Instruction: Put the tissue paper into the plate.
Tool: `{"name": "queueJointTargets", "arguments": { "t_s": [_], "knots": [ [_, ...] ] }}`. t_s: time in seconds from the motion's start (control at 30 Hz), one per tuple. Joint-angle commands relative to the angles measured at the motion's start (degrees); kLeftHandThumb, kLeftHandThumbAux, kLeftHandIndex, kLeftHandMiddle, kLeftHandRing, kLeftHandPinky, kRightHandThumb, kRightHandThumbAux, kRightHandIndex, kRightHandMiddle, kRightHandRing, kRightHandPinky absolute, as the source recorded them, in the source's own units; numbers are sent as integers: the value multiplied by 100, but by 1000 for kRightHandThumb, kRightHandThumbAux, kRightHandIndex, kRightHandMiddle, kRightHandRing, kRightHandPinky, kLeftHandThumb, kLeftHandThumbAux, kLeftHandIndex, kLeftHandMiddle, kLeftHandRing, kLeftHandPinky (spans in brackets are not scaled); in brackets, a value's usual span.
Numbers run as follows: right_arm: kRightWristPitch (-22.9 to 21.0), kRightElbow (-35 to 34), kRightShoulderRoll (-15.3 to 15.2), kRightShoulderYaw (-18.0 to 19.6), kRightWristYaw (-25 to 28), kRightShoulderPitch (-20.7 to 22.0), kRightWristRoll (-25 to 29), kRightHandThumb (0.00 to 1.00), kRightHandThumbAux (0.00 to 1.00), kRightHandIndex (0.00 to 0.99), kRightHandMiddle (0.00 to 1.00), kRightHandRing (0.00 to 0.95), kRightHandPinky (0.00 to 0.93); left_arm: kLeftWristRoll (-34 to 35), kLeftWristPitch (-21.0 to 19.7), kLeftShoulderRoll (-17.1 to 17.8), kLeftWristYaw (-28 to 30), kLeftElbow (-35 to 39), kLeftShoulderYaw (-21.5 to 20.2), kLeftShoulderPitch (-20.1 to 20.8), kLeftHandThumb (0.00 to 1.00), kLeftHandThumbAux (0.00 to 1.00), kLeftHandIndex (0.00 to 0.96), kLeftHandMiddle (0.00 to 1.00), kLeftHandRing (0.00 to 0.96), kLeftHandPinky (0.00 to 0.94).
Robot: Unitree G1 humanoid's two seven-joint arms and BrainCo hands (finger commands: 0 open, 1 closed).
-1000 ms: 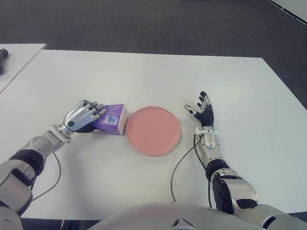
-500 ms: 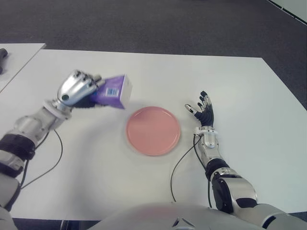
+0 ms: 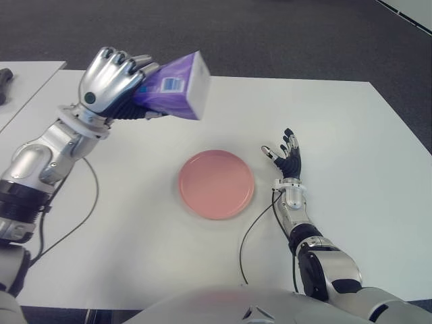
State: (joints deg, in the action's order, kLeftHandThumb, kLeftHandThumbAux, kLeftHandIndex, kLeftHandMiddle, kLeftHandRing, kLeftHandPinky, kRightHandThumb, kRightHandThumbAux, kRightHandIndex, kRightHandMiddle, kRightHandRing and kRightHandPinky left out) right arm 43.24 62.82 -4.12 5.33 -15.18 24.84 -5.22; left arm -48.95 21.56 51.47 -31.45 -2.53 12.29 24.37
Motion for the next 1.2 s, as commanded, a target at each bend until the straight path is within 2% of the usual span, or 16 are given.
{"name": "queueJointTargets", "arguments": {
  "t_s": [0.03,0.27,0.4,0.5,0.77,0.9,1.1,1.2],
  "knots": [
    [-230,234,111,-68,-166,-292,-104,91,746,4,0,0,26,-8,-128,-423,460,551,-34,-147,854,667,399,536,841,820],
    [-368,213,113,-94,-88,-279,-83,119,713,4,0,0,21,164,259,-788,946,734,14,-55,855,667,400,536,843,827],
    [-464,191,128,-19,110,-276,54,132,700,5,0,0,25,34,704,-1197,1089,419,540,-104,855,667,400,536,840,814],
    [-463,173,133,-6,88,-289,57,138,697,7,0,0,29,-109,874,-1299,1094,276,670,-132,855,667,400,536,838,817],
    [-460,161,112,-68,-40,-326,-61,136,685,9,3,0,25,-1063,1195,-1441,525,-384,1086,11,854,667,400,537,836,823],
    [-504,158,93,-39,147,-314,31,143,671,11,0,0,18,-1661,1309,-1549,46,-1033,1532,239,854,667,400,539,832,812],
    [-413,158,135,46,181,-335,114,147,664,11,0,0,18,-2121,1290,-1600,-427,-1505,1886,433,852,667,399,540,826,803],
    [-395,187,144,88,276,-342,178,149,662,8,0,0,14,-2454,1065,-1631,-533,-1736,2109,493,852,667,399,540,824,801]
  ]
}}
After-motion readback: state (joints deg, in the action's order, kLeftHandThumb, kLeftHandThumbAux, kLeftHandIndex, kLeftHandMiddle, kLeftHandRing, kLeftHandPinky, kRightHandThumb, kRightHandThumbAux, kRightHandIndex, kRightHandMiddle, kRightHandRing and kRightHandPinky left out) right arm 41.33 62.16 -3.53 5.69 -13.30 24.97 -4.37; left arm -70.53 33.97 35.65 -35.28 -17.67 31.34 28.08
